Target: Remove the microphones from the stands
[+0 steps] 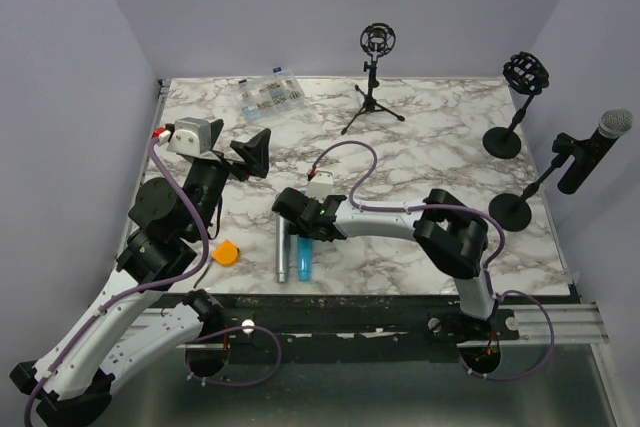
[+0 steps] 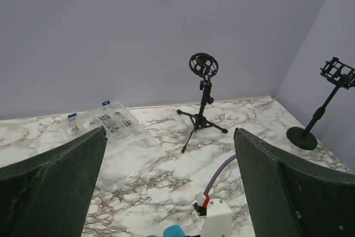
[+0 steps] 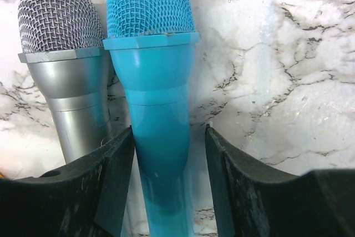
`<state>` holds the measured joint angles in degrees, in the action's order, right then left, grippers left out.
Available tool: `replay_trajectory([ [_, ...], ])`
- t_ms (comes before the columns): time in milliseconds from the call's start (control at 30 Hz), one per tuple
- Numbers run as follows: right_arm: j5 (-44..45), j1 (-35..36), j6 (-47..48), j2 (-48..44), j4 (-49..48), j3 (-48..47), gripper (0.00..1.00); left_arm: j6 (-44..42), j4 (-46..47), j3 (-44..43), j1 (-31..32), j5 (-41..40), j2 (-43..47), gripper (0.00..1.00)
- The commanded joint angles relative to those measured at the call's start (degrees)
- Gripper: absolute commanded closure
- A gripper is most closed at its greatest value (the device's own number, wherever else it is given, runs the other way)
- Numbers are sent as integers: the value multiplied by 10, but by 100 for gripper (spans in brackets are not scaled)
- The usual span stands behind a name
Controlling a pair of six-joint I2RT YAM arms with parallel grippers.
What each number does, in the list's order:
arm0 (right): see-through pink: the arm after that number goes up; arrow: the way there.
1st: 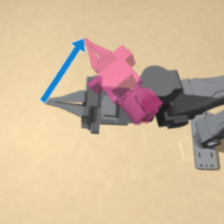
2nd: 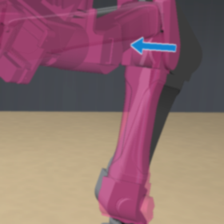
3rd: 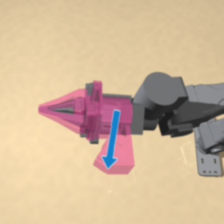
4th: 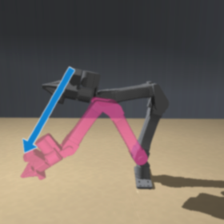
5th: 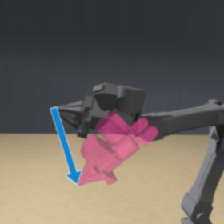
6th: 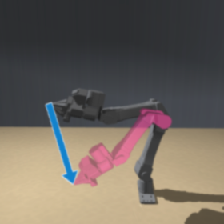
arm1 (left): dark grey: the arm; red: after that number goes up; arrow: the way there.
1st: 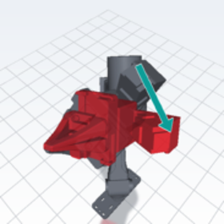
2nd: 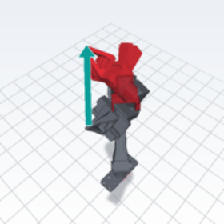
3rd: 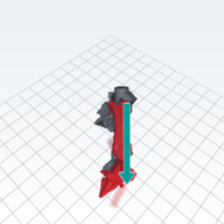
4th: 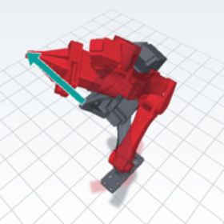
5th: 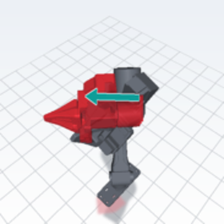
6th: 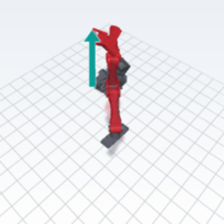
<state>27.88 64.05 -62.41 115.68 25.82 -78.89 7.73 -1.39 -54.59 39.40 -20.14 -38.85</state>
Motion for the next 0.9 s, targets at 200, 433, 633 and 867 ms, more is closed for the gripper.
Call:
replay_trajectory([
  [200, 19, 4, -3, -18, 16, 35, 44, -4, 6, 1, -1, -2, 0, 4],
  [433, 41, 3, 25, -61, 36, 12, 34, -3, 5, 1, -1, 3, -3, 4],
  [633, 81, 3, 60, -136, 56, 12, 31, -1, 3, -1, -1, 6, -2, 4],
  [867, 335, -25, 260, -209, 139, -15, 27, -12, 25, 15, -1, -9, 36, 4],
])
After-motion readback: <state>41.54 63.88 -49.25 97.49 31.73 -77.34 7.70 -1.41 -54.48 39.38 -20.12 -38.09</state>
